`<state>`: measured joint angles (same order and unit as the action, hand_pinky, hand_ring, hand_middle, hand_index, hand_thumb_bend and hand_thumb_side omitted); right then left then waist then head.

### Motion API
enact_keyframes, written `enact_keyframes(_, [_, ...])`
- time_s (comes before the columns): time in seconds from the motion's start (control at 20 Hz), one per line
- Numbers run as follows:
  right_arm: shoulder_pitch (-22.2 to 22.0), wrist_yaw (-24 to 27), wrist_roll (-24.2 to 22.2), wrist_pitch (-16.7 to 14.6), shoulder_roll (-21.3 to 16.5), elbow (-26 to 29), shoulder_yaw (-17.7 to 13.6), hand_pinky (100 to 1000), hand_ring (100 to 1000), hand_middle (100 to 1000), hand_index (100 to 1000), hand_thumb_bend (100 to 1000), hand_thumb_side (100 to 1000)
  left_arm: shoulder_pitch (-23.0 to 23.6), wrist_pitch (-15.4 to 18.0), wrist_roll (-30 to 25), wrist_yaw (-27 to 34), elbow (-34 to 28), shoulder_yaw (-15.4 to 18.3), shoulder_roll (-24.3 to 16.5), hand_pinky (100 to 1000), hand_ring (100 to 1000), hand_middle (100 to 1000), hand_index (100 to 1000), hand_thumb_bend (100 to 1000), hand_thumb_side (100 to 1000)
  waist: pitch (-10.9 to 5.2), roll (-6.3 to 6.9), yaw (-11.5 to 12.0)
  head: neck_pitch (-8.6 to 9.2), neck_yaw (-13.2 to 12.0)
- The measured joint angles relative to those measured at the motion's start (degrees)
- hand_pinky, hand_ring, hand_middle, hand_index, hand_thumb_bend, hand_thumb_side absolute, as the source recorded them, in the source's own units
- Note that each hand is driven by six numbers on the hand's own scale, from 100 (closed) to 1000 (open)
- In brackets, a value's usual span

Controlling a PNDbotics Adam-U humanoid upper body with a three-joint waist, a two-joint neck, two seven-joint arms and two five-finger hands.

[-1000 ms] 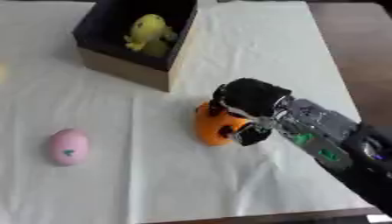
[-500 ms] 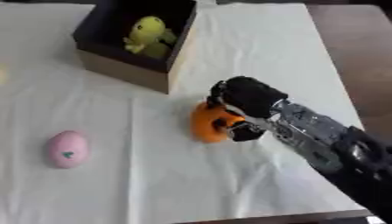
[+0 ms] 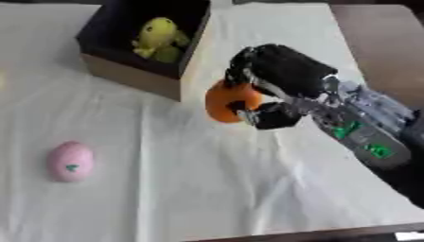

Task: Pick up objects on the table and place them in the box.

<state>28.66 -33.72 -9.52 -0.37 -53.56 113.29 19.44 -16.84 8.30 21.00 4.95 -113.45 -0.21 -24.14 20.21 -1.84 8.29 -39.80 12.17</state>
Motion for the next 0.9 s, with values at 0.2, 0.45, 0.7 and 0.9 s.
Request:
enact_keyframes(0.2, [4.3, 3.7, -0.1, 1.5, -0.3, 0.0, -1.6, 678, 515, 410, 452, 100, 100, -0.1, 0.0, 0.0, 0.0, 0.0, 0.0, 0.0, 735, 811, 744, 830, 422, 775, 0.00, 0.00, 0.1, 0.00, 0.0])
enact_keyframes(0.45, [13.2, 7.1, -2.6, 5.6, 0.5, 0.1, -1.7, 684, 516, 412, 454, 100, 100, -0.3, 0.0, 0.0, 0.0, 0.0, 0.0, 0.0, 735, 811, 745, 830, 424, 774, 0.00, 0.00, 0.3, -0.04, 0.0])
enact_keyframes(0.7, [23.6, 7.9, -5.4, 10.6, 5.5, -3.9, -0.4, 695, 517, 416, 459, 100, 100, -0.4, -0.1, -0.2, 0.0, 0.0, -0.1, 0.0, 735, 811, 746, 830, 426, 772, -0.02, 0.00, 0.9, -0.06, 0.4])
enact_keyframes(0.9, [30.0, 5.0, -5.4, 11.4, 11.4, -12.8, 1.1, 702, 528, 428, 468, 100, 100, -0.9, -0.1, -0.5, 0.0, 0.0, -0.4, 0.0, 735, 812, 747, 830, 428, 771, -0.06, 0.00, 1.3, -0.05, 1.2])
